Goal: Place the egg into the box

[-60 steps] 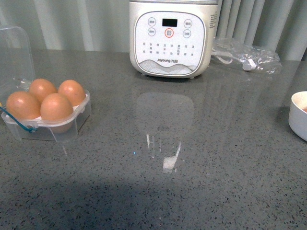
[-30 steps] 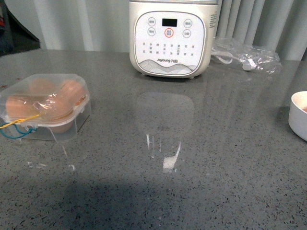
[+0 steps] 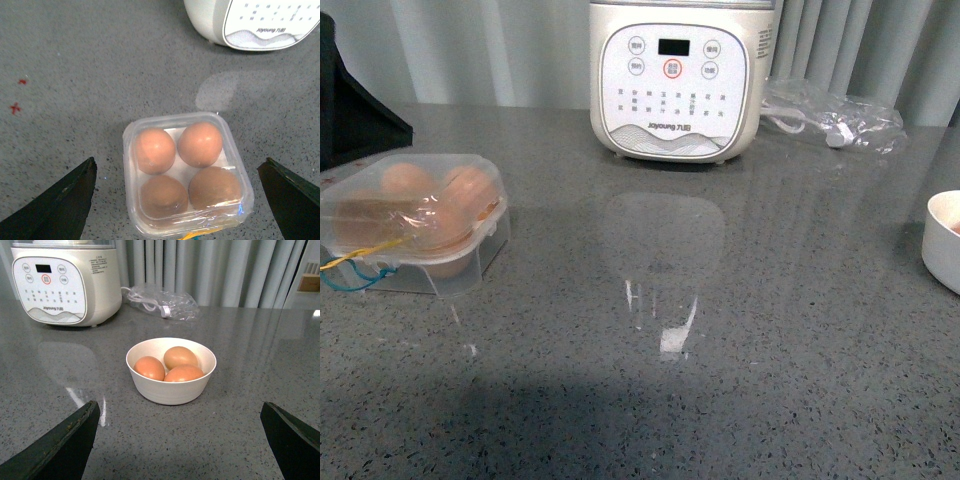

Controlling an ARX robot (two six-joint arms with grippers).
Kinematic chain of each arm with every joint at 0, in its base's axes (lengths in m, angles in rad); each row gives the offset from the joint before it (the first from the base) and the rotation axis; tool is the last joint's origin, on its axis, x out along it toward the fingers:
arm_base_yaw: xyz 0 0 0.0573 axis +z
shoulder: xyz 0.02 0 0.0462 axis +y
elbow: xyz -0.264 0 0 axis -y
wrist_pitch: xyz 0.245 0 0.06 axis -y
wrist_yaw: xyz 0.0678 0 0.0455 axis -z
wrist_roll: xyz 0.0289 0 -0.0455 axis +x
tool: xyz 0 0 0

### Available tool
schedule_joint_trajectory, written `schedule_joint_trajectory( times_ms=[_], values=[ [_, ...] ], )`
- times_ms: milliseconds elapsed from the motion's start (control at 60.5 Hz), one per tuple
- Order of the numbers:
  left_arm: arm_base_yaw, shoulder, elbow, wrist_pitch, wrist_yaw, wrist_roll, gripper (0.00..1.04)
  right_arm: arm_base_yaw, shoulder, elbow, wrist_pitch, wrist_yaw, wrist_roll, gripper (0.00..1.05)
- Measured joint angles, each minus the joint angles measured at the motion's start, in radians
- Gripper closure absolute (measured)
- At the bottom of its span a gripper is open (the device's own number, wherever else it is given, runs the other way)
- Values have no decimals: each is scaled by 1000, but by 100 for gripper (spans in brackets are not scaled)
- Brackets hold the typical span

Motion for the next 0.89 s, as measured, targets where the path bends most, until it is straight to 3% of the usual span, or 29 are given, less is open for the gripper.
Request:
schedule_joint_trajectory(
  times_ms=[248, 661, 760, 893],
  values=[
    [38, -245, 22, -198, -19, 80, 7, 0, 0, 0, 0, 0, 0, 7],
    [346, -508, -51, -393, 194, 224, 7, 0, 0, 0, 0, 0, 0, 7],
    [314, -618, -249, -42, 85, 45, 30, 0, 0, 0, 0, 0, 0, 7],
    [230, -728, -433, 77, 9, -43, 64, 0, 0, 0, 0, 0, 0, 7]
  ],
)
